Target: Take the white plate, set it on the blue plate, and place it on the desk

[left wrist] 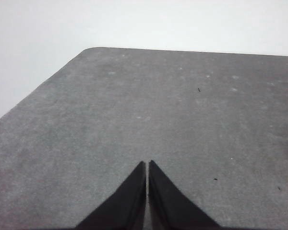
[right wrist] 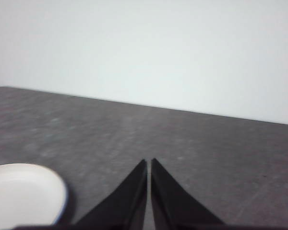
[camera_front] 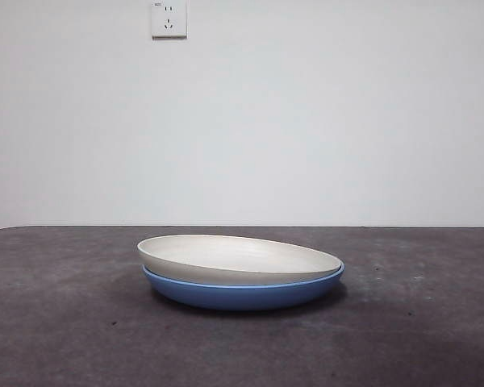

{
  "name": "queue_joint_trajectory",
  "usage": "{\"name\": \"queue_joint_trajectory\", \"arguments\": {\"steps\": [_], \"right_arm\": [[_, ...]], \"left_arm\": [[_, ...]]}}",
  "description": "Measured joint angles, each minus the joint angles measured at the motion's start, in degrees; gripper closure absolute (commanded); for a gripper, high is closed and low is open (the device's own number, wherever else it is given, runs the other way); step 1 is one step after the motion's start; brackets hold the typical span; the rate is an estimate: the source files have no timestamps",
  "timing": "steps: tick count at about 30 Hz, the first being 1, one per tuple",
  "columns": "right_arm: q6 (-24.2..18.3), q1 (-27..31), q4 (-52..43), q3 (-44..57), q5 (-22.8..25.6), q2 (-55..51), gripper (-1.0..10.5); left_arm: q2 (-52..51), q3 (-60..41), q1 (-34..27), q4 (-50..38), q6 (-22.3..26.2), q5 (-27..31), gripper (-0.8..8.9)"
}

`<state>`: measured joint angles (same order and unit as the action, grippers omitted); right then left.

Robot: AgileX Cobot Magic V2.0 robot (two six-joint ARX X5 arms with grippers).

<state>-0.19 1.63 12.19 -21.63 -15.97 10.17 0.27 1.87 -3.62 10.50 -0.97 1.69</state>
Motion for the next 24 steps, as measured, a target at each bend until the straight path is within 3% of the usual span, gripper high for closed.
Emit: {"name": "queue_joint_trajectory", "arguments": {"steps": [9,24], "right_arm": [[1.1,0.0,-6.4,14.1,6.9,-8.0,9.4],[5.0,0.0,-3.2,20.7,7.2,-9.8,9.4]], "left_arm": [[0.0,0.0,0.0,0.0,0.0,0.0,8.05],[0.0,0.0,0.0,0.0,0.0,0.0,8.05]]}}
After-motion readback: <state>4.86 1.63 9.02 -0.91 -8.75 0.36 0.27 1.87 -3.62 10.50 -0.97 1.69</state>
